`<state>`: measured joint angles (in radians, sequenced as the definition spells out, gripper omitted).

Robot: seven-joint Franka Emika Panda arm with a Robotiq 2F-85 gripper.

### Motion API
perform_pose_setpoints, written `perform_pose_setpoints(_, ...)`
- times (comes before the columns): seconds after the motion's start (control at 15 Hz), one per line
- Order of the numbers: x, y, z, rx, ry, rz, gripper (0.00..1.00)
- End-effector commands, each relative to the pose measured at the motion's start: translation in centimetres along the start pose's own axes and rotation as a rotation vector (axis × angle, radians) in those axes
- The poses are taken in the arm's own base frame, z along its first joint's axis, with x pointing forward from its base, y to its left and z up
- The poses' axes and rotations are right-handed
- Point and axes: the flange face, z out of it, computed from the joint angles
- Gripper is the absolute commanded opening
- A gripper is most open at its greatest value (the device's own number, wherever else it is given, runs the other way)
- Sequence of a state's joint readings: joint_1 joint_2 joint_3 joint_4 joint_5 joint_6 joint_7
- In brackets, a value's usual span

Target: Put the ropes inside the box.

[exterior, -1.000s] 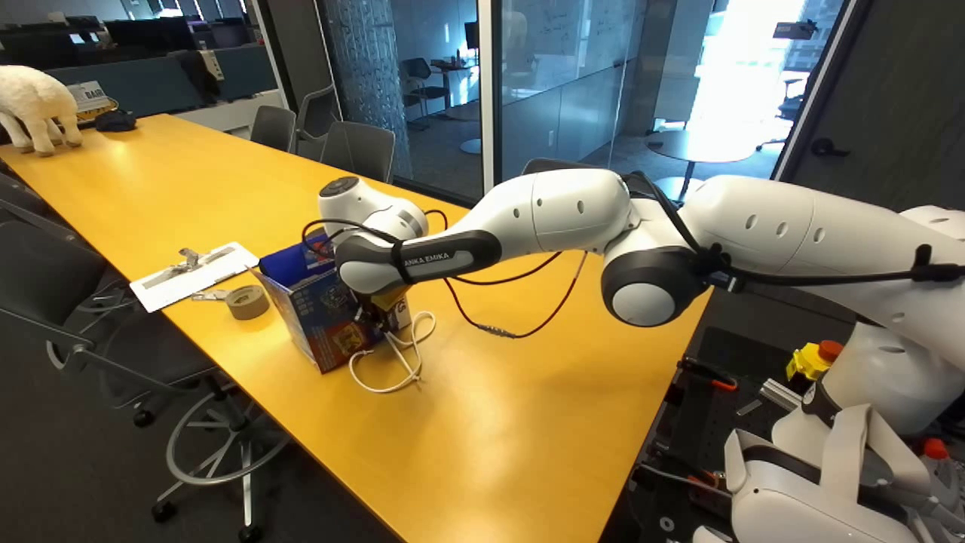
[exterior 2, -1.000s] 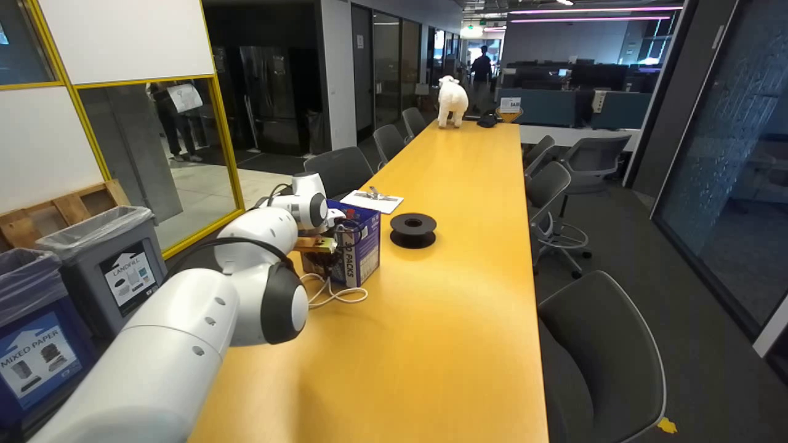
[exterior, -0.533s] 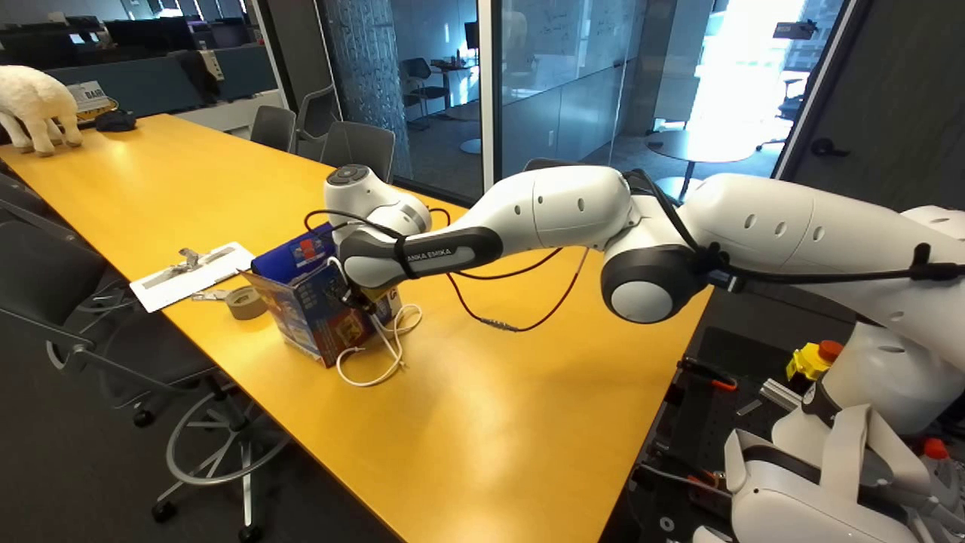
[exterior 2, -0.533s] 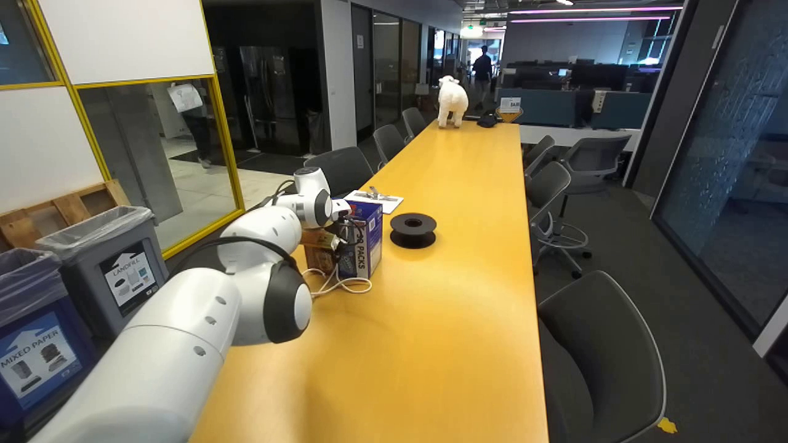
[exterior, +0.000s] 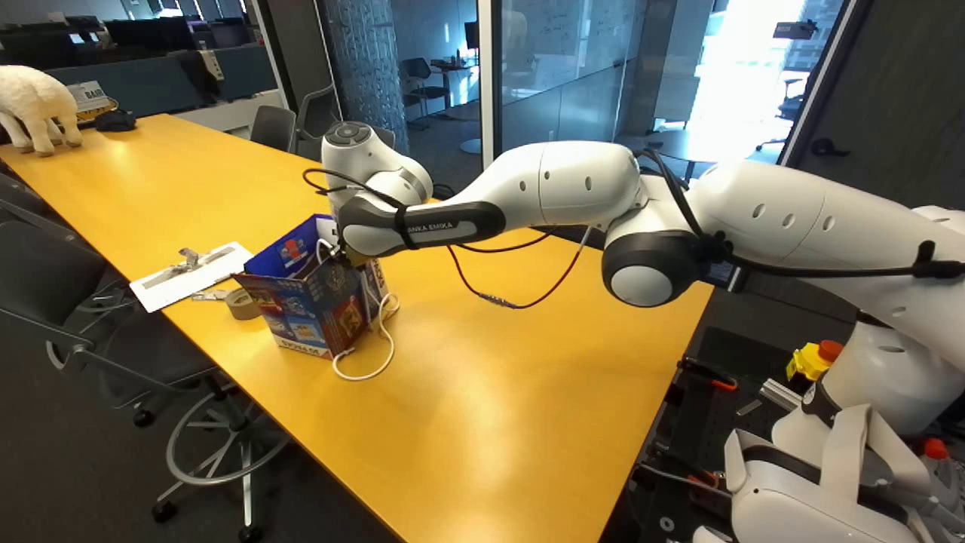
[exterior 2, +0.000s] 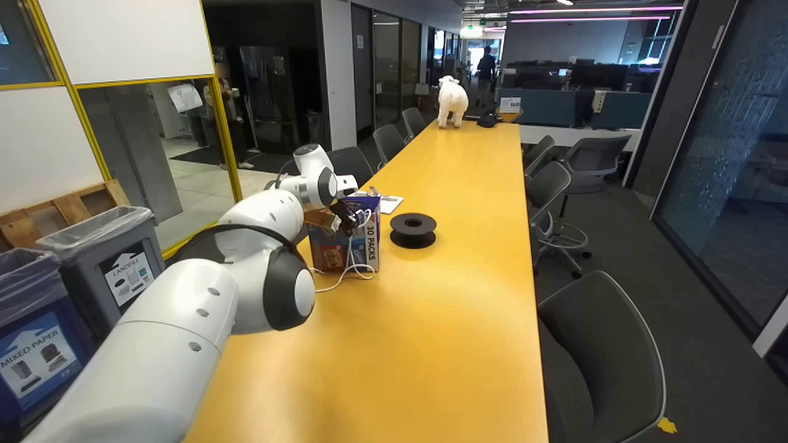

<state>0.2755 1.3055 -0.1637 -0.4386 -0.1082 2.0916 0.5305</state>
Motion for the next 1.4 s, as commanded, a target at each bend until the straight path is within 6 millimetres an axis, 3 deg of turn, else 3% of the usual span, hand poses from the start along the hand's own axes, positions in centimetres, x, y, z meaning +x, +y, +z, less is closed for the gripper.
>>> perform_pose_setpoints(0.0, 3.1, 1.0, -5.0, -0.004, 0.115, 0.119, 0.01)
perform_pose_setpoints(0.33, 6.6, 2.4, -12.9, -0.002, 0.273, 0.270, 0.01)
perform_pose_setpoints(0.6, 9.0, 3.4, -20.5, 0.048, 0.403, 0.418, 0.01)
perform_pose_setpoints(1.0, 10.6, 4.1, -32.7, 0.195, 0.538, 0.582, 0.01)
perform_pose_setpoints(1.33, 10.9, 4.3, -37.6, 0.304, 0.600, 0.653, 0.01)
